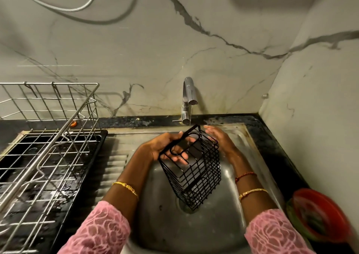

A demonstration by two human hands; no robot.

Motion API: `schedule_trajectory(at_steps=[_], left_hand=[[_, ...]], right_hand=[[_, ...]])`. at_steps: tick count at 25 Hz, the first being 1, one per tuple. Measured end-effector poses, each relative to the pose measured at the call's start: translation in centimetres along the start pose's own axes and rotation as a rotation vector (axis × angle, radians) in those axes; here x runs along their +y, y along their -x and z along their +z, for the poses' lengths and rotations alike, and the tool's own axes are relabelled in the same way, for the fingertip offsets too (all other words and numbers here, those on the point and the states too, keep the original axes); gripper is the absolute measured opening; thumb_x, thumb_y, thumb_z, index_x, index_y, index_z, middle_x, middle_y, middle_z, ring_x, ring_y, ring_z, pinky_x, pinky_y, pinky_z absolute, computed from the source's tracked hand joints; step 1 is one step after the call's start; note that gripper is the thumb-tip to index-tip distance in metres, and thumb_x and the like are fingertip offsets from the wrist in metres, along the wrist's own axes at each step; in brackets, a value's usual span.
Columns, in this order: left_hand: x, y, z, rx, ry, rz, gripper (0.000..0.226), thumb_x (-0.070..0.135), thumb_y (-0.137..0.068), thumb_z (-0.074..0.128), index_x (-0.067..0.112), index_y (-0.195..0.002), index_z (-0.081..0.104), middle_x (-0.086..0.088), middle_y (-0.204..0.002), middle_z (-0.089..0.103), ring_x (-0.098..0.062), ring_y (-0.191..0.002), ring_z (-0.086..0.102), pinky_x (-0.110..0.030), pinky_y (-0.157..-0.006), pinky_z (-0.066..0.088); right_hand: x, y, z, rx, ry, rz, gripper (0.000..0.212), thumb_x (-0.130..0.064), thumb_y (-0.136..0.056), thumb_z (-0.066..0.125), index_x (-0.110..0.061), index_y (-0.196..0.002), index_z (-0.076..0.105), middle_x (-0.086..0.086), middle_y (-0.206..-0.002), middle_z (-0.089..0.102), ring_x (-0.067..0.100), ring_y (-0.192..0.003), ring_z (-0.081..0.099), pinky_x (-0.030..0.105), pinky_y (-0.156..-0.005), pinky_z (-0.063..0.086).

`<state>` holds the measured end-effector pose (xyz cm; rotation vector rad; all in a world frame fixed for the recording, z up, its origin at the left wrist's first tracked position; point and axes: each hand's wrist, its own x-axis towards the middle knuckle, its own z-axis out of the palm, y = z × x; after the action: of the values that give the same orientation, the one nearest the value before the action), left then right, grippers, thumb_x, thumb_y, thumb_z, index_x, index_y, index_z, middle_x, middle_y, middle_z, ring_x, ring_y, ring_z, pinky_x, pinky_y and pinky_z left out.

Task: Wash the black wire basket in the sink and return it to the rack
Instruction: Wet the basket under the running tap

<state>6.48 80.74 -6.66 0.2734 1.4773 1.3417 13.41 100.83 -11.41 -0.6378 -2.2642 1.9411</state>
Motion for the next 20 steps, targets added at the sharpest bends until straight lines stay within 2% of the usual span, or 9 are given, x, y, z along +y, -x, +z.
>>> schedule_trajectory(at_steps=[4, 7, 10, 11, 14, 17, 20], left_hand=[[0.4, 0.0, -0.9, 0.005, -0.018, 0.027, 0.044, 0.039, -0.103, 0.024, 0.015, -0.117, 0.057, -0.015, -0.060, 0.068, -0.029, -0.059, 0.071, -0.020, -0.036, 0.047], [-0.1, 0.6, -1.8, 0.058, -0.037, 0.081, 0.042, 0.039, -0.103, 0.025, 0.017, -0.115, 0.058, -0.012, -0.053, 0.065, -0.026, -0.056, 0.070, -0.019, -0.037, 0.046], [-1.8, 0.8, -3.1, 0.135, 0.030, 0.128, 0.037, 0.039, -0.101, 0.031, 0.017, -0.107, 0.061, -0.013, -0.058, 0.068, -0.022, -0.051, 0.068, -0.017, -0.037, 0.044], [-2.4, 0.9, -3.5, 0.185, 0.050, 0.143, 0.035, 0.039, -0.100, 0.035, 0.016, -0.102, 0.061, -0.012, -0.060, 0.068, -0.019, -0.048, 0.065, -0.016, -0.036, 0.042], [-3.9, 0.5, -4.4, 0.442, -0.016, 0.190, 0.032, 0.041, -0.095, 0.050, 0.013, -0.081, 0.059, -0.002, -0.057, 0.061, -0.010, -0.042, 0.050, -0.017, -0.039, 0.034], [-4.4, -0.6, -4.9, 0.702, -0.063, 0.224, 0.038, 0.044, -0.088, 0.061, 0.012, -0.067, 0.060, 0.000, -0.057, 0.055, -0.010, -0.049, 0.045, -0.022, -0.048, 0.035], [-3.7, -1.7, -5.2, 0.741, -0.008, 0.191, 0.033, 0.042, -0.084, 0.066, 0.010, -0.073, 0.066, -0.001, -0.063, 0.060, -0.008, -0.047, 0.048, -0.021, -0.046, 0.038]], right_hand=[[-1.5, -0.8, 0.4, -0.217, -0.084, 0.094, 0.032, -0.038, -0.095, 0.041, -0.021, -0.113, 0.062, 0.000, -0.109, 0.065, 0.018, -0.104, 0.057, 0.039, -0.094, 0.040], [-1.3, -2.4, 1.5, -0.291, -0.085, 0.108, 0.037, -0.044, -0.092, 0.047, -0.019, -0.114, 0.063, 0.008, -0.114, 0.065, 0.022, -0.107, 0.058, 0.039, -0.094, 0.041], [-2.6, -3.9, 3.3, -0.306, 0.039, 0.049, 0.025, -0.042, -0.088, 0.054, -0.027, -0.101, 0.069, -0.001, -0.113, 0.061, 0.020, -0.108, 0.055, 0.041, -0.100, 0.033], [-3.0, -4.4, 4.0, -0.318, 0.081, 0.028, 0.021, -0.040, -0.088, 0.056, -0.028, -0.099, 0.070, -0.003, -0.115, 0.060, 0.020, -0.111, 0.053, 0.040, -0.100, 0.035], [-4.6, -4.6, 5.5, -0.312, 0.202, -0.003, 0.028, -0.040, -0.087, 0.058, -0.019, -0.101, 0.070, -0.003, -0.111, 0.062, 0.014, -0.097, 0.054, 0.025, -0.080, 0.044], [-5.2, -4.9, 5.9, -0.306, 0.261, 0.012, 0.037, -0.049, -0.084, 0.059, -0.014, -0.091, 0.070, -0.006, -0.078, 0.058, 0.011, -0.070, 0.051, 0.021, -0.062, 0.044], [-5.2, -5.1, 5.6, -0.295, 0.281, 0.035, 0.036, -0.056, -0.084, 0.056, -0.023, -0.073, 0.059, -0.006, -0.066, 0.049, 0.007, -0.053, 0.043, 0.021, -0.050, 0.039]])
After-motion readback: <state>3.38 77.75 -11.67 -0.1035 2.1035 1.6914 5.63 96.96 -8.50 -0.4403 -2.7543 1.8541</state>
